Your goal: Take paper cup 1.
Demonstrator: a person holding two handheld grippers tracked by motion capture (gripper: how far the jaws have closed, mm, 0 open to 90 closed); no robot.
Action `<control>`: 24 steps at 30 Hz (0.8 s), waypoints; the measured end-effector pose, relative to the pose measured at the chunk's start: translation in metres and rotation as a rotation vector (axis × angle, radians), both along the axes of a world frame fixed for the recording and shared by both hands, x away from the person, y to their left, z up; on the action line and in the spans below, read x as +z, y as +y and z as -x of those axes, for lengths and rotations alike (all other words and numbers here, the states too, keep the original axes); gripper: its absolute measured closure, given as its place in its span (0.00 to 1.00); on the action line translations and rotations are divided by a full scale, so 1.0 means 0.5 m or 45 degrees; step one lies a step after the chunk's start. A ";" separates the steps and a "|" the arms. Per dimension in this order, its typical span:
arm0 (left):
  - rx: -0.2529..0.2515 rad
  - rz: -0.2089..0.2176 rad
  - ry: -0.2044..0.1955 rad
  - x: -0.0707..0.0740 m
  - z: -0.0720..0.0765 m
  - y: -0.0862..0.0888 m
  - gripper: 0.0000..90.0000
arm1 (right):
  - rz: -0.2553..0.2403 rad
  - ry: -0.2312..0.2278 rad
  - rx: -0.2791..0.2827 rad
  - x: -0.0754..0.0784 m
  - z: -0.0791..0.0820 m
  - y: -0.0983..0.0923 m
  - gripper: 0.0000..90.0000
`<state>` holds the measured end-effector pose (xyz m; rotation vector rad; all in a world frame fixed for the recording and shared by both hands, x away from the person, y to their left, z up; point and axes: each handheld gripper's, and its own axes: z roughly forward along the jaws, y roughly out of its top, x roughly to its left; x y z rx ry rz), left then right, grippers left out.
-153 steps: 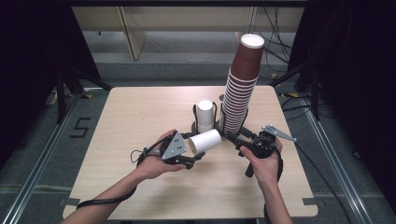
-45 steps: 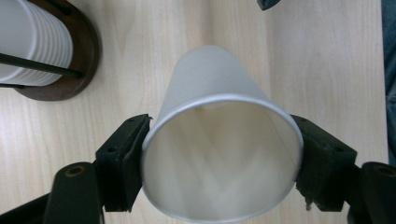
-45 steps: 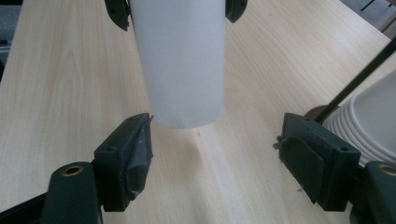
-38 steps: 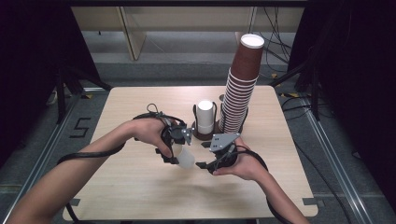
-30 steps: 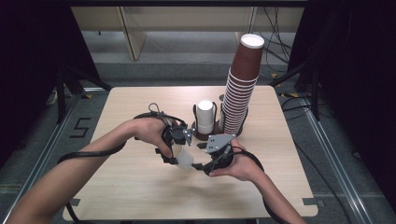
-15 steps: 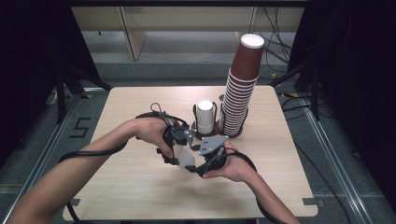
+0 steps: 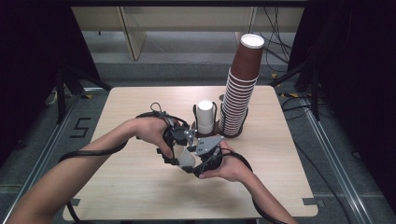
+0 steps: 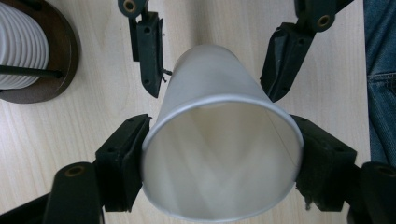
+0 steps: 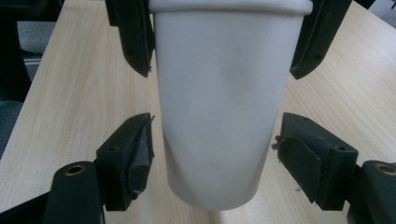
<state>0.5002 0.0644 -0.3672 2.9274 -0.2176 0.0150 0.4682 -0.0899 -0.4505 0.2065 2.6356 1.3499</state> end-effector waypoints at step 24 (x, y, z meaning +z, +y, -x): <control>0.029 0.035 0.027 0.000 0.007 -0.005 0.29 | -0.023 0.010 -0.006 -0.016 -0.001 0.004 0.38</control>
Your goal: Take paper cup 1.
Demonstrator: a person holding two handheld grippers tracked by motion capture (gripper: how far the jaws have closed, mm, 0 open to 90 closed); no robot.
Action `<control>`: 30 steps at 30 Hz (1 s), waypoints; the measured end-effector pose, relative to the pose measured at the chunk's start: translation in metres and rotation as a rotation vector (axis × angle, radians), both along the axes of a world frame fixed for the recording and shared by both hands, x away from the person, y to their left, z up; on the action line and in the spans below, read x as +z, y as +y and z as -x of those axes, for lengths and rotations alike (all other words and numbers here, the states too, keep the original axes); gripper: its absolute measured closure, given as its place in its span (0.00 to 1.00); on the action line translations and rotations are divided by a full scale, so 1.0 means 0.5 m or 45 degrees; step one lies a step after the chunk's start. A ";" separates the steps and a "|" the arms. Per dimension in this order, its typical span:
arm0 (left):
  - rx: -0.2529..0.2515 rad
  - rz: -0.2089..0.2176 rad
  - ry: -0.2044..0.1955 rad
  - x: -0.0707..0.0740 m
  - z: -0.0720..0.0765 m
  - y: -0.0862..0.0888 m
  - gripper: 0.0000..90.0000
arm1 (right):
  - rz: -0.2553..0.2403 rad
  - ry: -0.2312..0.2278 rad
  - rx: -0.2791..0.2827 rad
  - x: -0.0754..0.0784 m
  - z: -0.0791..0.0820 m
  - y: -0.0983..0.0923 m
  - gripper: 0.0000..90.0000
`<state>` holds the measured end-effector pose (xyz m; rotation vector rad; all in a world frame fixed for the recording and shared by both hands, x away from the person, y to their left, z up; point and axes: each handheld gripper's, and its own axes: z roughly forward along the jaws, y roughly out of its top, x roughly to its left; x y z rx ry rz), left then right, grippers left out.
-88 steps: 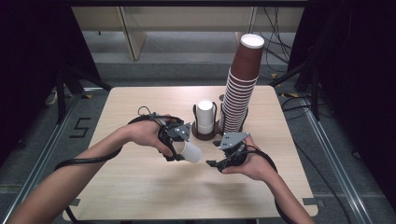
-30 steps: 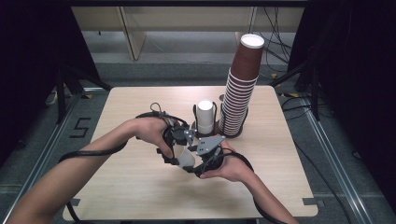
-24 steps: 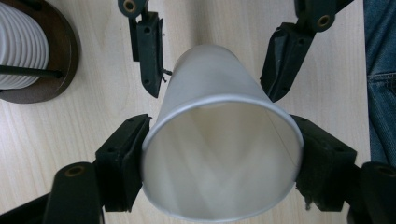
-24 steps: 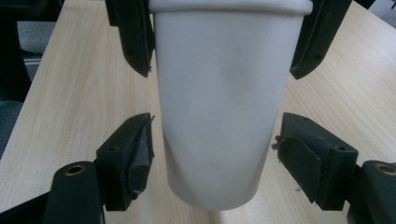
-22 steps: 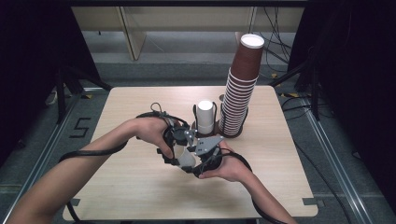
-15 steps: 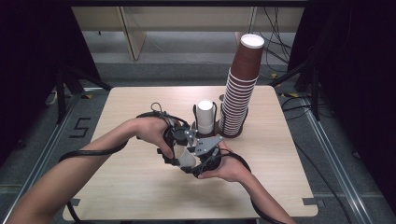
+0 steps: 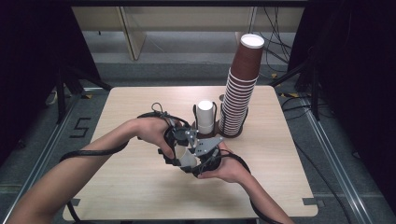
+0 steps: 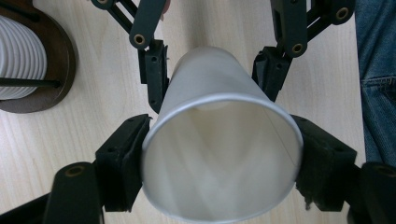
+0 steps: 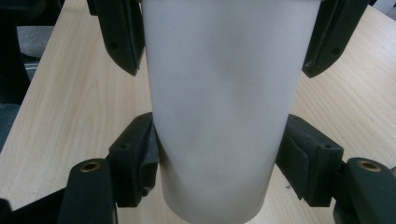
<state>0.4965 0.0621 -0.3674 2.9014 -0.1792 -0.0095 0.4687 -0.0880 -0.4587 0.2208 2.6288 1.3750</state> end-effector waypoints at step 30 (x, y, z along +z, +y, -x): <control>0.264 0.604 -0.310 -0.020 0.041 0.125 0.06 | -0.168 0.032 -0.226 -0.038 0.012 -0.062 0.38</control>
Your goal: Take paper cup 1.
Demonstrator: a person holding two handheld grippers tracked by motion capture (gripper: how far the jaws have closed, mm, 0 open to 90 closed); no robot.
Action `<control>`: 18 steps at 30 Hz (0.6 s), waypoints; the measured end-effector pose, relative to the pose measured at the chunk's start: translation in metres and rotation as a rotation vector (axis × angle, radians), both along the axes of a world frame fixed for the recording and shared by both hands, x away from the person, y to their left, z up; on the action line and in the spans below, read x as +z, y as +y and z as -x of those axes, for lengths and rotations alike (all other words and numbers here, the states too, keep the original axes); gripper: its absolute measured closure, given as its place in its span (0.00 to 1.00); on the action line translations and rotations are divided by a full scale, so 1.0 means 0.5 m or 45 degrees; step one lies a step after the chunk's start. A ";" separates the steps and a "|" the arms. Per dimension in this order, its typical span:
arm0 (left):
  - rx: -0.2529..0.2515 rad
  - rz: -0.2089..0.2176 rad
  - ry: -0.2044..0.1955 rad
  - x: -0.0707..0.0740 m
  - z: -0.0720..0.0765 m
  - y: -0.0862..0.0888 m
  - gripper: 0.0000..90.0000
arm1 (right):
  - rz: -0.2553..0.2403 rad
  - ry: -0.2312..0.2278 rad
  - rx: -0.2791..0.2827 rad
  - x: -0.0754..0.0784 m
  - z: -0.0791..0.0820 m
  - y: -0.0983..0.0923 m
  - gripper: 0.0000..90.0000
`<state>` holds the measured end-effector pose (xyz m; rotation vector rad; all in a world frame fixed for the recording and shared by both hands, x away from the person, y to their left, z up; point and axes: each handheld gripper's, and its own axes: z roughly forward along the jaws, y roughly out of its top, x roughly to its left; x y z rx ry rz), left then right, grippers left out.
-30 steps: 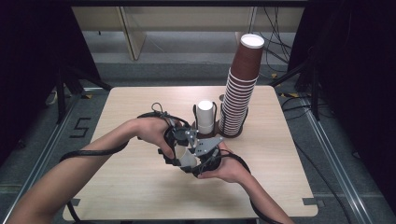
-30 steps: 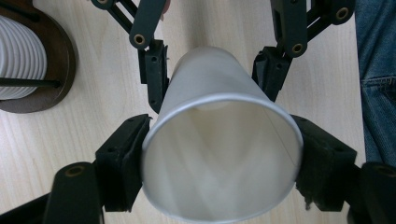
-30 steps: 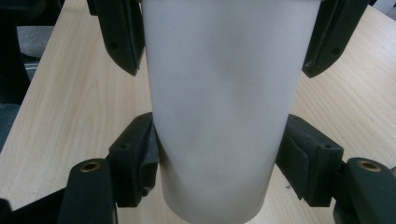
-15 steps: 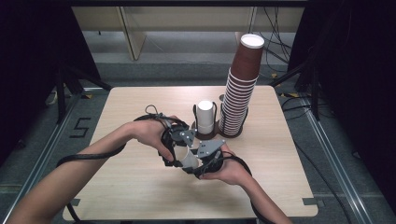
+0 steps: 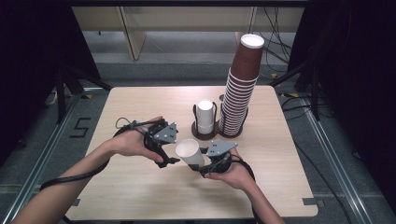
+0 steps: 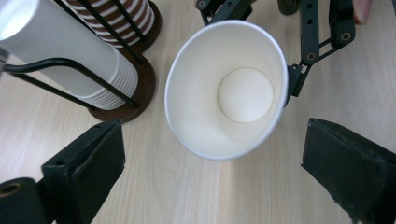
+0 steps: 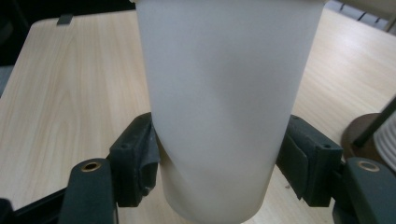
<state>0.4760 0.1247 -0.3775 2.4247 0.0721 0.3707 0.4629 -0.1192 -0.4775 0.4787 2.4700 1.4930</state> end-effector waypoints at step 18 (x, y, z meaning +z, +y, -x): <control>0.164 0.330 -0.047 -0.040 0.034 0.044 0.09 | -0.131 -0.035 -0.113 0.010 0.010 -0.024 0.38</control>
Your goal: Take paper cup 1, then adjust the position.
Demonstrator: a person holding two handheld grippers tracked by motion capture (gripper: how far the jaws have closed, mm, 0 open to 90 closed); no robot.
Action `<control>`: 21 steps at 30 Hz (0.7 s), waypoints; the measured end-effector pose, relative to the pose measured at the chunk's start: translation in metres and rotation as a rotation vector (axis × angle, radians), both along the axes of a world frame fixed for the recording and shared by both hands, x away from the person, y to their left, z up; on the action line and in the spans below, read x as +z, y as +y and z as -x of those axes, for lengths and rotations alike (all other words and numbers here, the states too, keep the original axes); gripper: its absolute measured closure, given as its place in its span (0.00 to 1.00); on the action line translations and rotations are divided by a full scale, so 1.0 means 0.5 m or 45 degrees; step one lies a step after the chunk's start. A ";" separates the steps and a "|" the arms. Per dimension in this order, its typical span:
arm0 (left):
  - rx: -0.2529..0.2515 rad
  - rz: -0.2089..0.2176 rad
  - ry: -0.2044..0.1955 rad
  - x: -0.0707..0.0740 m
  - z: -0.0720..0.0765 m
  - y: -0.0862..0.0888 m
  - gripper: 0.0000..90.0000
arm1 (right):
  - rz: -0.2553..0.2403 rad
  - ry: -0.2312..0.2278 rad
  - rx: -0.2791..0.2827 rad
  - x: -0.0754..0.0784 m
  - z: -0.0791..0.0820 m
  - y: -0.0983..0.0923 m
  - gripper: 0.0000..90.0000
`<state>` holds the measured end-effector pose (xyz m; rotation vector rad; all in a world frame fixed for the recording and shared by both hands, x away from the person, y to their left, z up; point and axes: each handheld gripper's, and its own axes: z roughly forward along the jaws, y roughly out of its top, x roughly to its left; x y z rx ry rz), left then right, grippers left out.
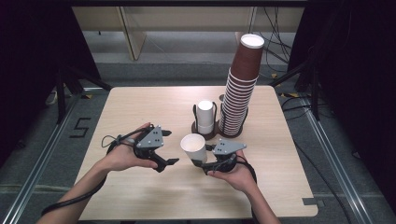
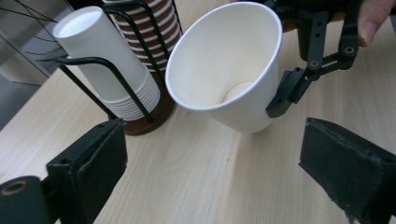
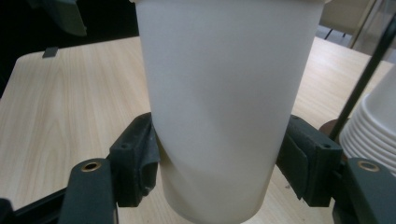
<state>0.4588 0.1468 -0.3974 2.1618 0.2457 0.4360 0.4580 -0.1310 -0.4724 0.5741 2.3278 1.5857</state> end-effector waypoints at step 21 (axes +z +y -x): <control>0.151 0.260 -0.018 -0.031 0.013 0.019 0.08 | -0.072 -0.013 -0.061 0.012 0.004 -0.016 0.38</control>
